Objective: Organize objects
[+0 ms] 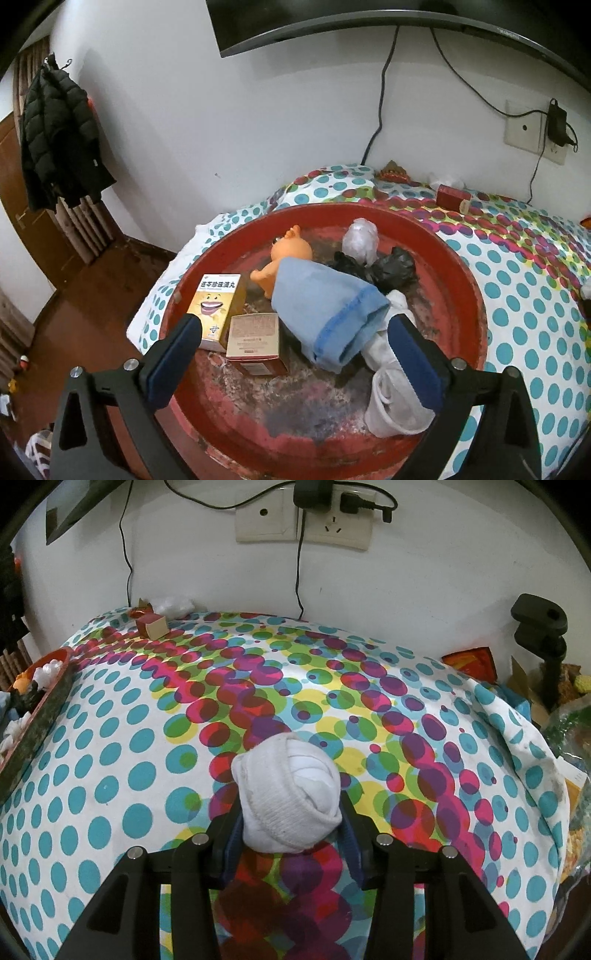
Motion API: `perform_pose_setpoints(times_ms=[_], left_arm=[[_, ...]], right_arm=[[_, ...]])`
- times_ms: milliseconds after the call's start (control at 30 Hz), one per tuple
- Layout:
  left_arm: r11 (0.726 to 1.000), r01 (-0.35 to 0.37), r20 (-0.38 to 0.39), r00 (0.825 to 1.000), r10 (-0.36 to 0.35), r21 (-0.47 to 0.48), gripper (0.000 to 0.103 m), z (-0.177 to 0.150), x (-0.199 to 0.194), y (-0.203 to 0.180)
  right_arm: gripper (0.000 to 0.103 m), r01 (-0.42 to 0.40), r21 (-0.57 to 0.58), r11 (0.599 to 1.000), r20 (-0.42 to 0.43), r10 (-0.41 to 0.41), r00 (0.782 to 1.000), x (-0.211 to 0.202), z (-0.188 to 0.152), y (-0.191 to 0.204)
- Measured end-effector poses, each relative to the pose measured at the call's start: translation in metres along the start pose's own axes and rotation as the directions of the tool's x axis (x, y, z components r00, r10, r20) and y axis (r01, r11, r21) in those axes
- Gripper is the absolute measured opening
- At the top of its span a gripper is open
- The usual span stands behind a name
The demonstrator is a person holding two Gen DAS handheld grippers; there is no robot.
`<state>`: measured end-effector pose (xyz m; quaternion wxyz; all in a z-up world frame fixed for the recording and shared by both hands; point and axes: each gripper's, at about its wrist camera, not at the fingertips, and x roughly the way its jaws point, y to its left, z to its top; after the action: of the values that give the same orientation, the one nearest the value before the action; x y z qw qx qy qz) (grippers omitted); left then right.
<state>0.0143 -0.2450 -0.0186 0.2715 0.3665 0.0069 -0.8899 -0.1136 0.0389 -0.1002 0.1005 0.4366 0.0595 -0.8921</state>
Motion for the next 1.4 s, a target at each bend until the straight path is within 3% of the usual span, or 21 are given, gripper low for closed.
perform_pose_setpoints(times_ms=[200, 433, 600, 733, 867, 1133, 1267, 1400], left_arm=[[0.999, 0.037, -0.007, 0.999, -0.037, -0.016, 0.101, -0.002, 0.001, 0.004], [0.997, 0.05, -0.02, 0.999, -0.051, -0.052, 0.101, -0.003, 0.005, 0.016], [0.997, 0.043, -0.027, 0.999, -0.045, -0.061, 0.101, -0.003, 0.008, 0.026], [0.995, 0.045, -0.034, 0.998, -0.048, -0.09, 0.101, -0.003, 0.011, 0.036], [0.993, 0.043, -0.041, 0.998, -0.048, -0.112, 0.101, -0.004, 0.016, 0.045], [0.991, 0.035, -0.061, 0.997, -0.043, -0.132, 0.101, -0.008, 0.024, 0.055], [0.988, 0.038, -0.069, 0.996, -0.048, -0.149, 0.101, -0.008, 0.026, 0.058], [0.986, 0.039, -0.071, 0.996, -0.051, -0.165, 0.101, -0.007, 0.026, 0.06]], right_arm=[[0.046, -0.052, 0.0, 0.999, 0.02, 0.052, 0.998, -0.019, 0.007, -0.008], [0.046, -0.175, -0.069, 0.982, 0.055, 0.179, 0.982, -0.048, 0.026, -0.019], [0.046, -0.289, -0.133, 0.948, 0.056, 0.298, 0.953, -0.062, 0.044, 0.028], [0.046, -0.334, -0.188, 0.924, 0.034, 0.346, 0.938, -0.06, 0.054, 0.069], [0.046, -0.339, -0.223, 0.914, 0.006, 0.349, 0.937, -0.045, 0.067, 0.096], [0.049, -0.295, -0.206, 0.933, -0.074, 0.286, 0.955, -0.002, 0.088, 0.136], [0.06, -0.285, -0.187, 0.94, -0.068, 0.277, 0.958, 0.002, 0.092, 0.133], [0.068, -0.266, -0.217, 0.939, -0.022, 0.268, 0.963, -0.02, 0.094, 0.143]])
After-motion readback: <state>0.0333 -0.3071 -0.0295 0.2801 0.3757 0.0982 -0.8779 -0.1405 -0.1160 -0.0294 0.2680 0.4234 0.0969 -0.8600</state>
